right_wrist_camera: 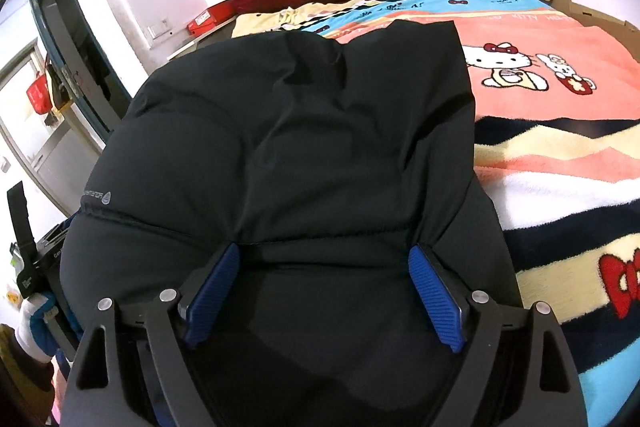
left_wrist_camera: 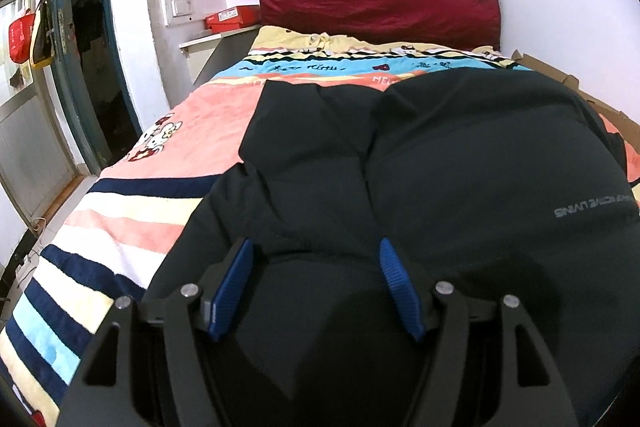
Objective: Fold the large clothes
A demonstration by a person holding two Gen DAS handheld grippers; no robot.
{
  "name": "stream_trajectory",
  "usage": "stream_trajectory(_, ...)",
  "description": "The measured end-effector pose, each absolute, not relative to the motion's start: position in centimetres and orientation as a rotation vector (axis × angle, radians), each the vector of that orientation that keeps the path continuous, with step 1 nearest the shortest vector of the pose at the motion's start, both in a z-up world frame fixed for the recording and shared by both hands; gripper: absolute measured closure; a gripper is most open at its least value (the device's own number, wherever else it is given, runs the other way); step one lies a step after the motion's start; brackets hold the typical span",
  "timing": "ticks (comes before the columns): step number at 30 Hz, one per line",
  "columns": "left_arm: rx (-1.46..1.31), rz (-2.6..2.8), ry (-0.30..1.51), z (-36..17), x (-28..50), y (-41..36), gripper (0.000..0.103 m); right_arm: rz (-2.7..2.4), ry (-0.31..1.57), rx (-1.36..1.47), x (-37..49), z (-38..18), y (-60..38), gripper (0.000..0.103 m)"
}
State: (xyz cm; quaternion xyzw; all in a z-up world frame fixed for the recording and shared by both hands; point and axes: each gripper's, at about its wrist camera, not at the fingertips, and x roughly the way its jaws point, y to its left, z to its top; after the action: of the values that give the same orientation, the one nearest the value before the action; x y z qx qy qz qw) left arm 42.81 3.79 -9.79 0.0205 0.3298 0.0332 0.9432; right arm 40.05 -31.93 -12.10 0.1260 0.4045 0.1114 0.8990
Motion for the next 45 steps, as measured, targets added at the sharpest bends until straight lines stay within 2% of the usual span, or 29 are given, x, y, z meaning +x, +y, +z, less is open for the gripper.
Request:
stream_trajectory(16,0.063,0.086,0.722,-10.5,43.8,3.3,0.035,0.216,0.883,0.263,40.3,-12.8,-31.8,0.018)
stream_trajectory(24,0.131,0.103,0.792,-9.4,44.1,2.9,0.035,0.162,0.976,0.212,40.7,-10.9,-31.2,0.016)
stream_trajectory(30,0.126,0.152,0.702,-7.2,43.5,4.4,0.035,0.171,0.894,0.182,39.4,-7.6,-30.8,0.015)
stream_trajectory(36,0.110,0.059,0.714,-4.8,48.1,3.7,0.035,0.216,0.849,0.115,43.6,-5.3,-27.5,0.015)
stream_trajectory(41,0.123,0.005,0.805,-7.0,52.0,1.7,0.035,0.247,0.852,0.141,47.5,-6.1,-25.3,0.012)
stream_trajectory(45,0.102,-0.008,0.822,-9.0,52.7,1.5,0.035,0.260,0.895,0.168,49.2,-7.9,-25.1,0.006)
